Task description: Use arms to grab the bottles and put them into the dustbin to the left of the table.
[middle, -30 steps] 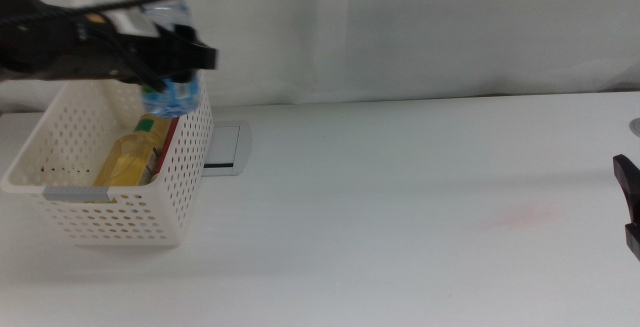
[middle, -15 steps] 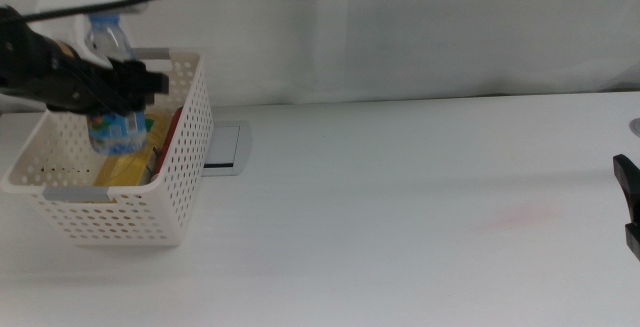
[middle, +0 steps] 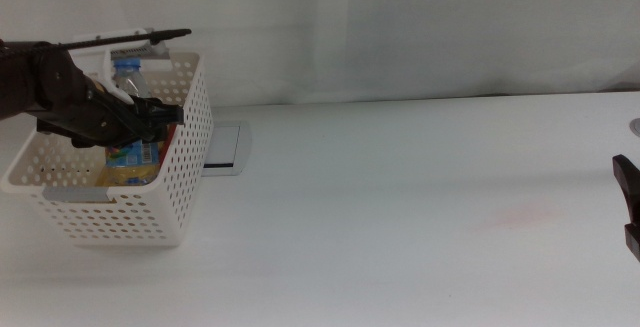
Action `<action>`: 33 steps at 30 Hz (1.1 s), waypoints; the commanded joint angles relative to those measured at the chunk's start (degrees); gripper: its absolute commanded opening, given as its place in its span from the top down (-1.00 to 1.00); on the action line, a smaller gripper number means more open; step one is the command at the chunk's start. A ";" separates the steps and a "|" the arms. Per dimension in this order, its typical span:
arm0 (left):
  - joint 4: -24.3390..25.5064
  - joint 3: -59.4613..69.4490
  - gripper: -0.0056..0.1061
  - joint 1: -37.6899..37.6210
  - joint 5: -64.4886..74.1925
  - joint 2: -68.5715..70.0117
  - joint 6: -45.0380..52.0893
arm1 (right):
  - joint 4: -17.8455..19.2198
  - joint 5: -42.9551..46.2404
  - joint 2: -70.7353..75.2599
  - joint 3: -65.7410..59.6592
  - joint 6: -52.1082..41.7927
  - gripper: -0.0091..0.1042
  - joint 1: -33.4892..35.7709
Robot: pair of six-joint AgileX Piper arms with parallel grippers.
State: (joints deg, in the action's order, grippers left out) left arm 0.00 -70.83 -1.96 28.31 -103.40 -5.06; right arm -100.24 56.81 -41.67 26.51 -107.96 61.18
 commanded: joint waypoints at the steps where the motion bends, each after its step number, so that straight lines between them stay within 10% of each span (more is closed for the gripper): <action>1: -0.41 -0.37 0.95 0.31 -1.09 -0.44 -0.65 | -0.51 0.48 0.36 -0.19 -0.09 -0.98 -0.15; 9: -0.41 -0.37 0.76 0.31 -2.75 -0.54 -0.65 | -0.51 0.48 0.36 -0.19 -0.04 -0.98 -0.15; 19: -0.41 -0.37 -0.77 0.31 -5.08 -0.54 -0.55 | -0.51 0.48 0.36 -0.19 -0.04 -0.98 -0.15; 33: -0.41 -0.48 -0.77 0.31 -7.34 10.48 0.37 | -0.02 0.96 0.36 -0.19 -0.04 -0.98 -0.15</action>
State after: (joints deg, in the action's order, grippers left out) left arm 0.00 -70.96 -1.74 21.91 -95.43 -4.95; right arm -100.24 56.94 -41.67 26.51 -107.96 61.18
